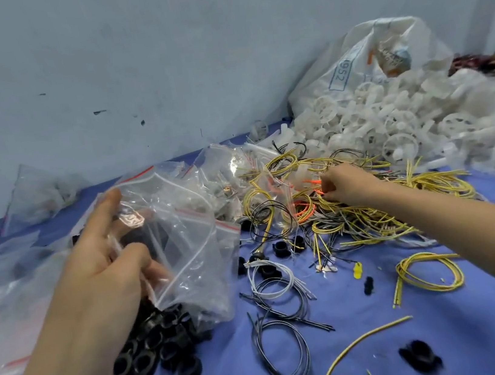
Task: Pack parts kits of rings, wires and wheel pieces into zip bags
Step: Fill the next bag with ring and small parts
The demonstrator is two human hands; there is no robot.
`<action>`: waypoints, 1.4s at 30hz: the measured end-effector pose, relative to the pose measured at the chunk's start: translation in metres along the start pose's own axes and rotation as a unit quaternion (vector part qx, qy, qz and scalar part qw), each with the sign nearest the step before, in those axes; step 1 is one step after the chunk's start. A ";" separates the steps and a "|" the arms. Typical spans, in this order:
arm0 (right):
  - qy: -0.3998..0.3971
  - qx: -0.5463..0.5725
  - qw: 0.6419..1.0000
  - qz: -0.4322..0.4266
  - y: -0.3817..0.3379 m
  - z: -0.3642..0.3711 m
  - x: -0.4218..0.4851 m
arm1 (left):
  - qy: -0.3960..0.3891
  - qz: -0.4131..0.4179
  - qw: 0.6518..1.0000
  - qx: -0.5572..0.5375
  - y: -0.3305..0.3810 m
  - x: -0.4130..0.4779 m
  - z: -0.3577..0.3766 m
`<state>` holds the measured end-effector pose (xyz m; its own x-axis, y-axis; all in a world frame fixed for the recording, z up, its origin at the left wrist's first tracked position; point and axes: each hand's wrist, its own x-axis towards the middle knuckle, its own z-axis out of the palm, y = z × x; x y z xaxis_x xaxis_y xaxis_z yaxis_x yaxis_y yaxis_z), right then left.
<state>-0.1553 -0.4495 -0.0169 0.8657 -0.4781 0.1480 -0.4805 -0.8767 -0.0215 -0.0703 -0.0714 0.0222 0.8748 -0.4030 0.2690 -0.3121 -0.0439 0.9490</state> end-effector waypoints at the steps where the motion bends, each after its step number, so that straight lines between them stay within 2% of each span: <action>1: -0.009 -0.010 1.000 0.007 -0.002 -0.002 0.001 | -0.012 0.001 1.000 -0.001 0.000 0.000 0.001; 4: -0.029 -0.005 0.999 0.019 -0.006 -0.011 0.005 | -0.023 0.010 1.000 0.000 0.000 0.000 -0.003; 6: -0.031 0.093 0.994 0.042 -0.005 -0.026 0.007 | -0.016 0.016 1.000 0.002 -0.001 0.001 -0.007; 8: -0.027 0.216 0.974 0.064 -0.002 -0.043 0.006 | -0.005 0.021 1.000 0.003 -0.003 0.004 -0.010; 11: 0.008 0.374 0.922 0.103 0.008 -0.063 0.004 | 0.007 0.030 1.000 0.003 -0.009 0.008 -0.013; 13: 0.000 0.493 0.858 0.145 0.014 -0.071 0.000 | 0.013 0.034 0.999 0.002 -0.011 0.009 -0.013; 14: -0.012 0.521 0.838 0.161 0.016 -0.072 -0.002 | 0.012 0.037 0.999 0.003 -0.011 0.009 -0.012; 15: -0.029 0.514 0.840 0.171 0.019 -0.070 -0.005 | 0.008 0.040 0.999 0.007 -0.011 0.009 -0.010; 16: -0.051 0.482 0.857 0.178 0.022 -0.065 -0.009 | 0.003 0.043 0.999 0.010 -0.011 0.009 -0.009; 18: -0.088 0.366 0.910 0.173 0.027 -0.049 -0.019 | -0.011 0.049 0.999 0.015 -0.011 0.008 -0.006; 19: -0.079 0.280 0.943 0.158 0.029 -0.040 -0.023 | -0.018 0.051 0.998 0.016 -0.011 0.008 -0.006; 21: 0.028 0.139 0.982 0.124 0.032 -0.024 -0.031 | -0.031 0.051 0.998 0.013 -0.010 0.008 -0.005; 23: 0.158 0.122 0.978 0.068 0.031 -0.018 -0.040 | -0.039 0.054 0.998 0.011 -0.009 0.007 -0.005; 24: 0.186 0.138 0.972 0.026 0.029 -0.015 -0.045 | -0.042 0.061 0.997 0.010 -0.010 0.007 -0.004; 25: 0.175 0.146 0.974 -0.013 0.026 -0.012 -0.050 | -0.045 0.071 0.996 0.009 -0.011 0.008 -0.004; 27: 0.079 0.081 0.992 -0.063 0.021 -0.003 -0.056 | -0.054 0.090 0.994 0.008 -0.015 0.011 -0.005; 29: -0.005 -0.038 0.997 -0.069 0.022 0.007 -0.058 | -0.071 0.095 0.993 0.004 -0.020 0.015 -0.007; 30: -0.013 -0.056 0.997 -0.060 0.023 0.010 -0.059 | -0.077 0.097 0.992 0.002 -0.022 0.017 -0.008; 34: -0.007 -0.016 0.999 -0.029 0.027 0.006 -0.060 | -0.065 0.098 0.993 0.006 -0.030 0.021 -0.010; 36: -0.041 0.071 0.997 0.004 0.031 -0.006 -0.060 | -0.064 0.106 0.992 0.011 -0.033 0.022 -0.009; 38: -0.095 0.189 0.975 0.062 0.042 -0.027 -0.059 | -0.062 0.107 0.992 0.007 -0.035 0.022 -0.009; 40: -0.152 0.287 0.938 0.120 0.054 -0.049 -0.059 | -0.061 0.107 0.992 0.005 -0.038 0.022 -0.008; 42: -0.145 0.364 0.905 0.167 0.062 -0.069 -0.058 | -0.054 0.113 0.992 0.012 -0.042 0.023 -0.008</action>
<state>-0.2451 -0.4722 0.0414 0.7409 -0.6232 -0.2504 -0.5932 -0.4324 -0.6791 -0.0339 -0.0710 -0.0103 0.7367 -0.5007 0.4545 -0.5059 0.0378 0.8617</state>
